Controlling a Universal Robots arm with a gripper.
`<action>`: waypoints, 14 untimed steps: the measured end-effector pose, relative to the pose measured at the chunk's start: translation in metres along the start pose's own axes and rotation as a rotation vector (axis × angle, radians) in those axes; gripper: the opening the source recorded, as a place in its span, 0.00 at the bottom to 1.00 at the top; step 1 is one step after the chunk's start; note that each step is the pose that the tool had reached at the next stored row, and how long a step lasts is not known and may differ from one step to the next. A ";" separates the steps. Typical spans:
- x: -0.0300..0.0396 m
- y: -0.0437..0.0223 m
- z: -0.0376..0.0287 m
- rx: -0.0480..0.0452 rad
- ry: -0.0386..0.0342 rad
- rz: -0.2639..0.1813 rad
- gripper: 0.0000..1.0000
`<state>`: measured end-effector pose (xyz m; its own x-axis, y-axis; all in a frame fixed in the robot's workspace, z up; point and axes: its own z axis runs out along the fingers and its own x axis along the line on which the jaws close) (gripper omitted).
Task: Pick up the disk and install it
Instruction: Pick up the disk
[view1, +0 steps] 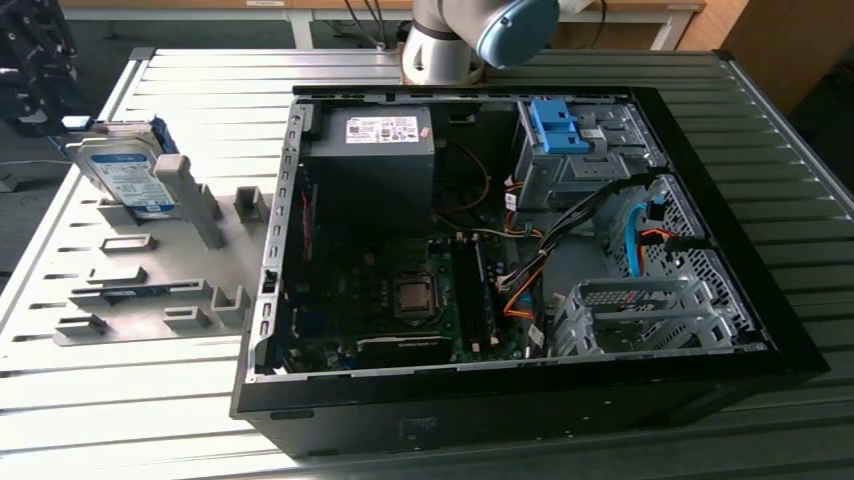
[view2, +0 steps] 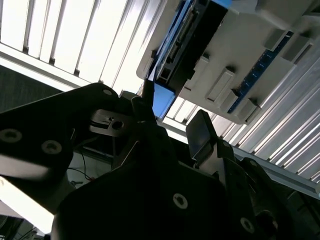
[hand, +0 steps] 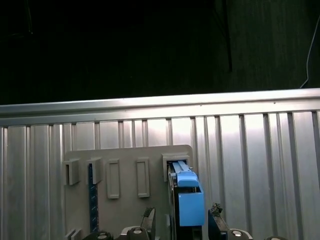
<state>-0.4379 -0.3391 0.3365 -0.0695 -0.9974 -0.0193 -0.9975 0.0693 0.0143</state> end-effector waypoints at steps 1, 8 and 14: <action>0.0001 0.0005 0.0018 -0.0001 0.0001 -0.001 0.53; 0.0000 0.0009 0.0051 -0.0004 0.0002 -0.011 0.53; 0.0000 0.0009 0.0052 -0.0003 0.0003 -0.011 0.53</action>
<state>-0.4389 -0.3390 0.3313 -0.0585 -0.9981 -0.0192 -0.9982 0.0582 0.0144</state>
